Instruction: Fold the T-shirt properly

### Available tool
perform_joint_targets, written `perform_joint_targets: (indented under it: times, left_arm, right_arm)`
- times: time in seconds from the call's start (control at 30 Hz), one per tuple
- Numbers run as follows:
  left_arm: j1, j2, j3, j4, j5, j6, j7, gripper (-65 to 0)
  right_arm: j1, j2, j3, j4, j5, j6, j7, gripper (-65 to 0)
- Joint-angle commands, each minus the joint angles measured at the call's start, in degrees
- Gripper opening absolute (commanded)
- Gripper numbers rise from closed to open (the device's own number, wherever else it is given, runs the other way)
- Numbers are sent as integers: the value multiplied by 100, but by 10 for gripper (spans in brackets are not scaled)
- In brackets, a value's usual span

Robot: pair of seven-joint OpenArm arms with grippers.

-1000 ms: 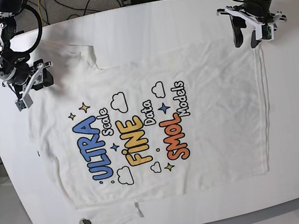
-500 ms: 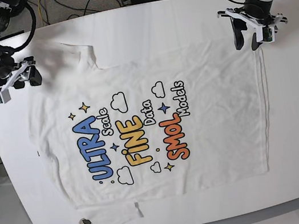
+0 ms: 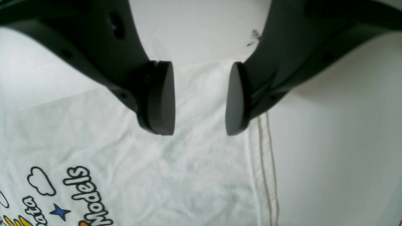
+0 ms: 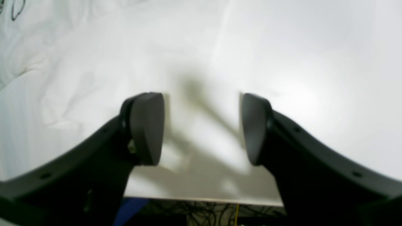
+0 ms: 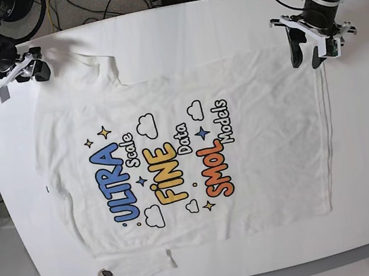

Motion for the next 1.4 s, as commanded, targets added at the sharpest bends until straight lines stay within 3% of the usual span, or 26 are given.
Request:
perform_joint_targets:
  times: [0.0, 0.37, 0.73, 0.83, 1.0, 1.27, 1.37]
  left_arm:
    - [2, -142, -32, 107, -42, 14, -116, -405]
    - [2, -151, -32, 107, -42, 14, -116, -405]
    - [2, -151, -32, 107, -42, 14, -116, -405]
    - [2, -151, -32, 72, -42, 14, -116, -405]
    - [-86, -151, -216, 28, -51, 14, -116, -405]
    - [-200, -133, -700, -148, -77, 5, -98, -404]
    - [-200, -133, -709, -236, -429, 5, 104, -404]
  right_arm:
    - [-44, 79, -176, 84, 64, 34, 70, -277]
    - [-123, -291, -712, 84, -270, 34, 114, -277]
    - [-26, -291, -888, 84, -278, 34, 114, -280]
    - [-26, -291, -888, 84, -278, 34, 114, -371]
    - [-9, -291, -888, 84, -278, 34, 114, -639]
    - [-9, -282, -888, 84, -278, 34, 114, -650]
    - [-9, -273, -897, 84, -278, 34, 114, -650]
